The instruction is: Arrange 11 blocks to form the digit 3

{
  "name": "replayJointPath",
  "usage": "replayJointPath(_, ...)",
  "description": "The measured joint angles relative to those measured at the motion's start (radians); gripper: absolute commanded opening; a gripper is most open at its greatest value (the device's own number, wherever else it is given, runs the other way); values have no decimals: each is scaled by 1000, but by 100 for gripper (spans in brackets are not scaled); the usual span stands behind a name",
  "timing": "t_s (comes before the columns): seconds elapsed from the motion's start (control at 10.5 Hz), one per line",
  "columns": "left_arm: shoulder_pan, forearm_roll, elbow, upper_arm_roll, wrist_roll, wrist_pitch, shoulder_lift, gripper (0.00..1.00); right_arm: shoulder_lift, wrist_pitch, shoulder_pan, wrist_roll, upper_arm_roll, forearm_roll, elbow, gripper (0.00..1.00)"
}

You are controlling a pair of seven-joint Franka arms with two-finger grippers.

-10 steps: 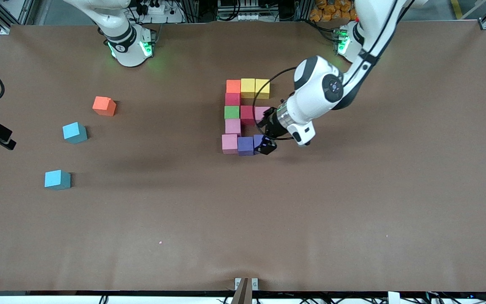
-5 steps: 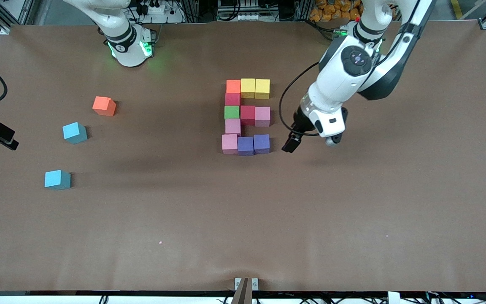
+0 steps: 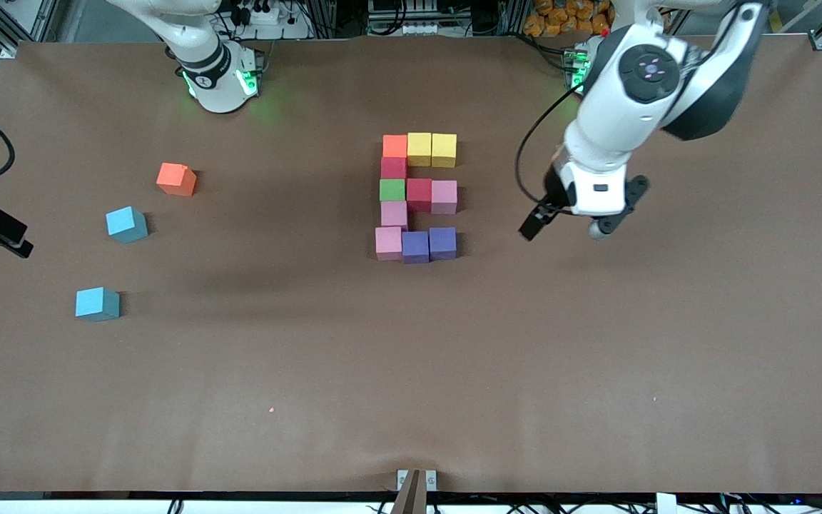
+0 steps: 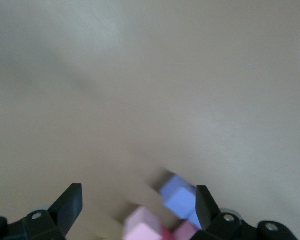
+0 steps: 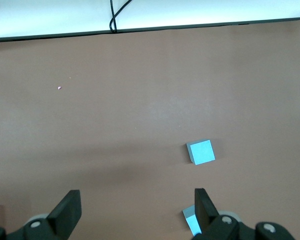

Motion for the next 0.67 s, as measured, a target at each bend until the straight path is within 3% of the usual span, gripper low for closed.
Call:
replayJointPath(0.1, 8, 1, 51, 44, 161, -111, -15, 100, 0, 0, 0, 0, 0, 0, 0, 100)
replayJointPath(0.29, 21, 1, 108, 108, 380, -205, -54, 100, 0, 1, 0, 0, 1, 0, 0, 100)
replayJointPath(0.67, 59, 2, 186, 185, 590, -350, -111, 100, 0, 1, 0, 0, 0, 0, 0, 100)
